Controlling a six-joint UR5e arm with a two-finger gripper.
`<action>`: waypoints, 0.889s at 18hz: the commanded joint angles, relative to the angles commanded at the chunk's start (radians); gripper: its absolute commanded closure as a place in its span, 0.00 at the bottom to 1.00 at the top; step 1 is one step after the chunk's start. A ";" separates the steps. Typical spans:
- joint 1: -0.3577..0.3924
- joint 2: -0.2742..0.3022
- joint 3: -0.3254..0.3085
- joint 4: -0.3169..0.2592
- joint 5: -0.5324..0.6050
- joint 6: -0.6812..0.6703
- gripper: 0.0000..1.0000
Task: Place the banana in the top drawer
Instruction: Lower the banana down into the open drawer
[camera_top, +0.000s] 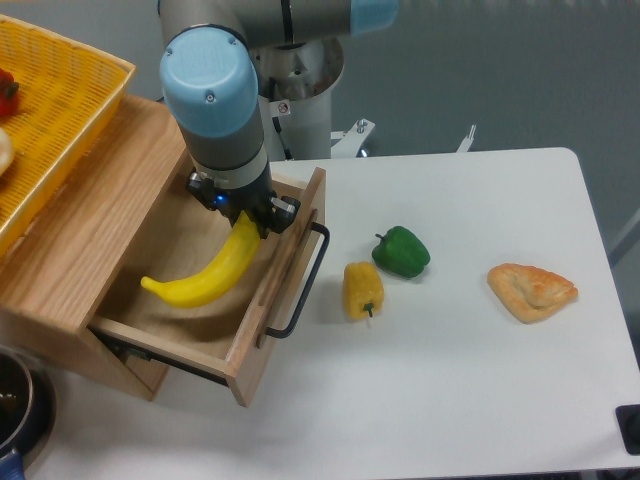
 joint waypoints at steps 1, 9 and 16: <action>0.000 -0.002 -0.003 0.005 0.006 -0.002 0.98; -0.002 -0.005 -0.026 0.022 0.017 -0.009 0.97; -0.031 -0.003 -0.026 0.023 0.020 -0.023 0.97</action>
